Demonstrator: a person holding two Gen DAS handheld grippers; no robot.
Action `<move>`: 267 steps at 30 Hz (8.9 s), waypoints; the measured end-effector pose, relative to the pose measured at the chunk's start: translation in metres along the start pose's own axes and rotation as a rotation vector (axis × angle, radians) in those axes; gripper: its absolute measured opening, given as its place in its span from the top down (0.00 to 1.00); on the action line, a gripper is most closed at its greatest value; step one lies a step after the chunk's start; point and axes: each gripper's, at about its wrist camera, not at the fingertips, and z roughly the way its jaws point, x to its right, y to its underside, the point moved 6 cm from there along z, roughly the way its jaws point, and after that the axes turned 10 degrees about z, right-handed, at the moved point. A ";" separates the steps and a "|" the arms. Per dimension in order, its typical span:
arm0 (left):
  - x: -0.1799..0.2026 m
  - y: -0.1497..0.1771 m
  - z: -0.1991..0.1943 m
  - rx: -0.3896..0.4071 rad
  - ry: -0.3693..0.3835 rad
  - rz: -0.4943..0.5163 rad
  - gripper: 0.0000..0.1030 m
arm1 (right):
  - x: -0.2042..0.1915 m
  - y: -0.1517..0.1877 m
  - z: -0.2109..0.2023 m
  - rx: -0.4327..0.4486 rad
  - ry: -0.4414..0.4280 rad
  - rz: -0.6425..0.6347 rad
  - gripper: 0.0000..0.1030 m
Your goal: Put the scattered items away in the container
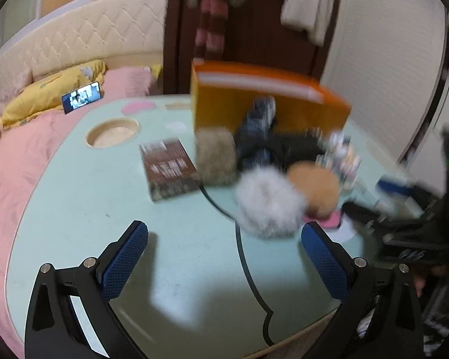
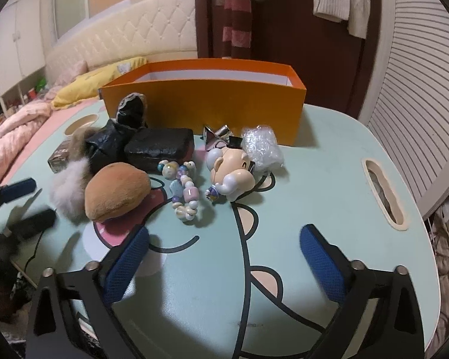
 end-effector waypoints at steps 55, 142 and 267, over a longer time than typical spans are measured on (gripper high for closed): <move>-0.060 -0.063 0.005 -0.020 0.027 -0.094 0.59 | -0.078 -0.059 -0.013 -0.004 -0.389 -0.044 0.67; -0.006 0.022 0.014 -0.060 -0.163 0.076 0.01 | -0.006 -0.004 -0.003 -0.065 -0.039 0.010 0.37; -0.002 -0.049 0.038 -0.113 -0.069 0.005 0.27 | -0.055 -0.057 0.006 -0.039 -0.242 -0.097 0.41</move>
